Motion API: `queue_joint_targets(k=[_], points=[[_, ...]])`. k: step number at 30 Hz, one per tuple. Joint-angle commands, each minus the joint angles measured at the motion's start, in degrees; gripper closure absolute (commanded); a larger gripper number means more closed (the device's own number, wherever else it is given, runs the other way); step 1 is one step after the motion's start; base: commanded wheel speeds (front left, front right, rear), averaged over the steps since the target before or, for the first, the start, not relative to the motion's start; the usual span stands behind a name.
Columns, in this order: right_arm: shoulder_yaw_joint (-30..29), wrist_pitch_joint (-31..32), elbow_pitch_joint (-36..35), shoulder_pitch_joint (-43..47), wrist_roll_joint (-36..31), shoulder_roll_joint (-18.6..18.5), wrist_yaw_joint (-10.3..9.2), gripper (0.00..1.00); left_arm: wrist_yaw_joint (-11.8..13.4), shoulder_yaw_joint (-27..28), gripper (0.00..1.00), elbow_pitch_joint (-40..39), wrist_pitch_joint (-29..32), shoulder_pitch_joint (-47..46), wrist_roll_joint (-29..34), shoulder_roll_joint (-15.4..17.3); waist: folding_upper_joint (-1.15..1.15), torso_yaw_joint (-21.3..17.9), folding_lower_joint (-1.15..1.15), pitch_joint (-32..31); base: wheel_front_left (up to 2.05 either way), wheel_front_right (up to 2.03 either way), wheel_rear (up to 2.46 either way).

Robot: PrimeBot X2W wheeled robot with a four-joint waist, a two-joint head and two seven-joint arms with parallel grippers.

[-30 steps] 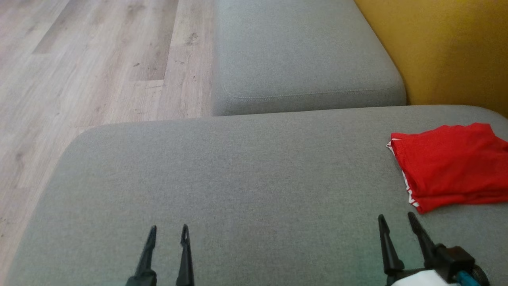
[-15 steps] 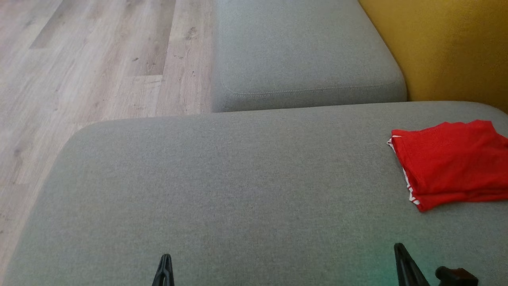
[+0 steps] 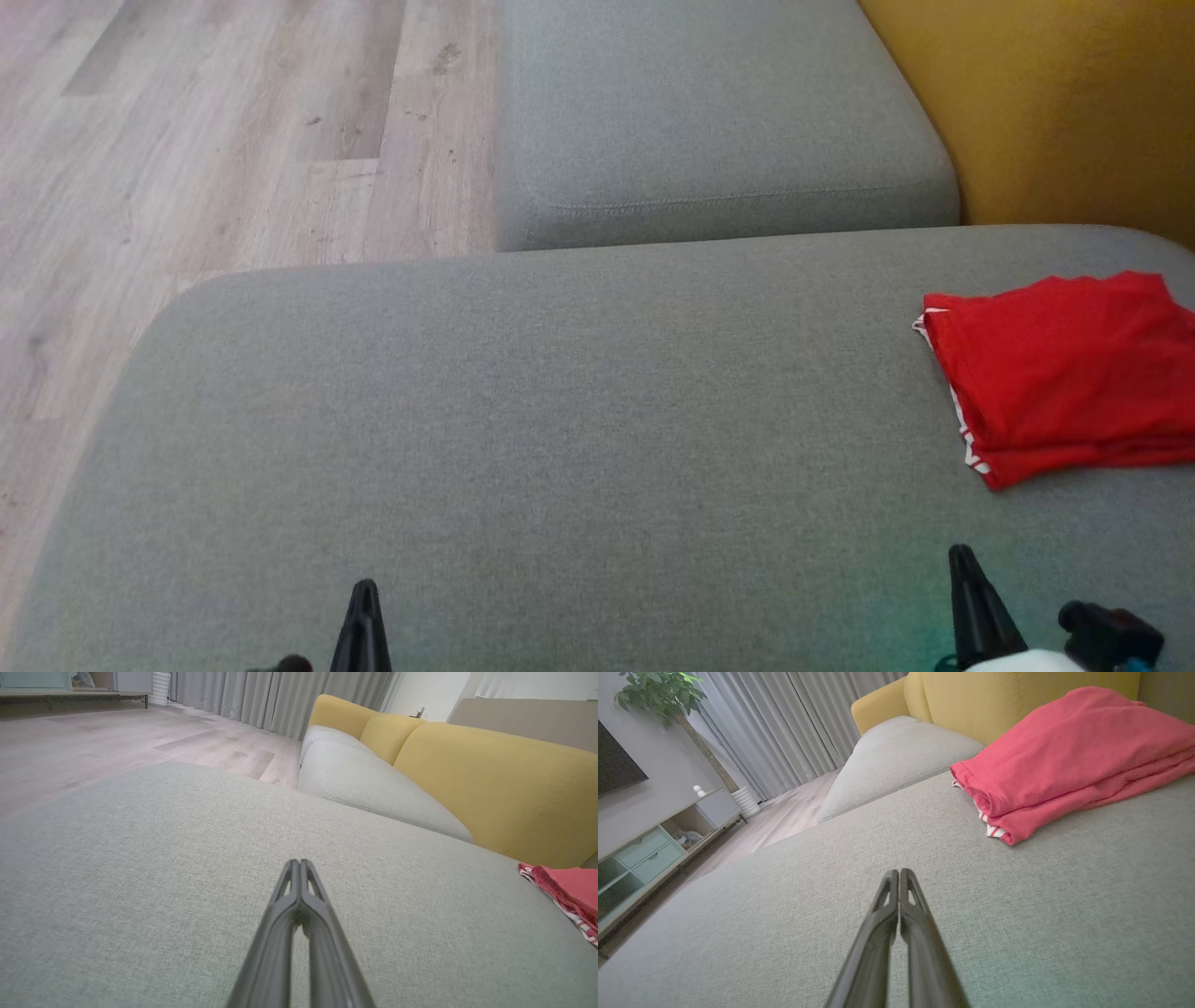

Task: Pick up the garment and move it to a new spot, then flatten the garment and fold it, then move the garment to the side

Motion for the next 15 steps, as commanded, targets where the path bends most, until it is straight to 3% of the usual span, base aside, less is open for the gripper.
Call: queue_joint_targets(k=[1,15], points=[[-0.29,0.59,-2.14,-3.32,2.13,-0.08,0.08,1.00,-0.60,1.57,1.00,-1.44,0.41,-3.29,-1.97,0.45,0.00,-0.01,0.00,0.17,0.00,0.00,0.00],[-1.36,2.90,-2.68,-5.17,11.76,-0.12,0.12,1.00,-2.57,3.76,1.00,-1.35,2.46,-5.23,-11.54,0.71,0.00,-0.08,0.00,1.45,0.00,0.00,0.00]])
